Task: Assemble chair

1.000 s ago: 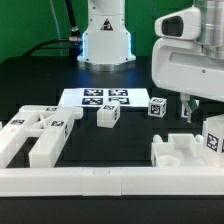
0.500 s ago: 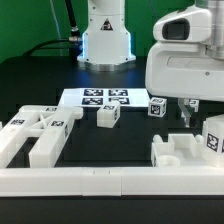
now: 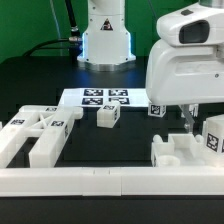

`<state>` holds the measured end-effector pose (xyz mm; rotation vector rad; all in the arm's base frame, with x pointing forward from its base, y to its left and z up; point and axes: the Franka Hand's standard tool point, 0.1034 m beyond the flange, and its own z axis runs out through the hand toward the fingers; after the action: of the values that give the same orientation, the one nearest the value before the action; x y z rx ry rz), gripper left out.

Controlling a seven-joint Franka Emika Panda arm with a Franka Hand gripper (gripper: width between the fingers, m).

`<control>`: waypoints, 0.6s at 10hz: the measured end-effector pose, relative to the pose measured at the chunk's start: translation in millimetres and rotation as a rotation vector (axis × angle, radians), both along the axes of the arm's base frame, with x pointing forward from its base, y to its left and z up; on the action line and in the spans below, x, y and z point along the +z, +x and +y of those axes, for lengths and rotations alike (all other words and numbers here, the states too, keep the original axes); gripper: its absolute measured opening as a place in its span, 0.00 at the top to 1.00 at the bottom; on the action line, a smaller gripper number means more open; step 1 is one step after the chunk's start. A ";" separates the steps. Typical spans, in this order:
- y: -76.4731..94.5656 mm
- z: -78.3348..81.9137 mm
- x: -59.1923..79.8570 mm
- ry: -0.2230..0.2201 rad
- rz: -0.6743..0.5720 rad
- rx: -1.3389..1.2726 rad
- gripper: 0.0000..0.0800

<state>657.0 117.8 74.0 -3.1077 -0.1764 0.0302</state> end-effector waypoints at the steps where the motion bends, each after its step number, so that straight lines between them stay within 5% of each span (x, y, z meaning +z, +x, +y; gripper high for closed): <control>1: 0.0 -0.6 -0.1 -0.004 -0.001 0.038 0.19; 3: -0.1 -1.1 -0.3 -0.004 -0.001 0.034 0.52; 6: 0.0 -1.2 -0.3 -0.005 0.000 0.006 0.64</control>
Offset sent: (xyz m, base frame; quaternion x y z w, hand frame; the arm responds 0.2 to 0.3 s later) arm 0.0000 0.0000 0.0000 0.0000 0.0000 0.0000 1.0000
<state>657.0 116.7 73.7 -3.1121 -0.1853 0.0304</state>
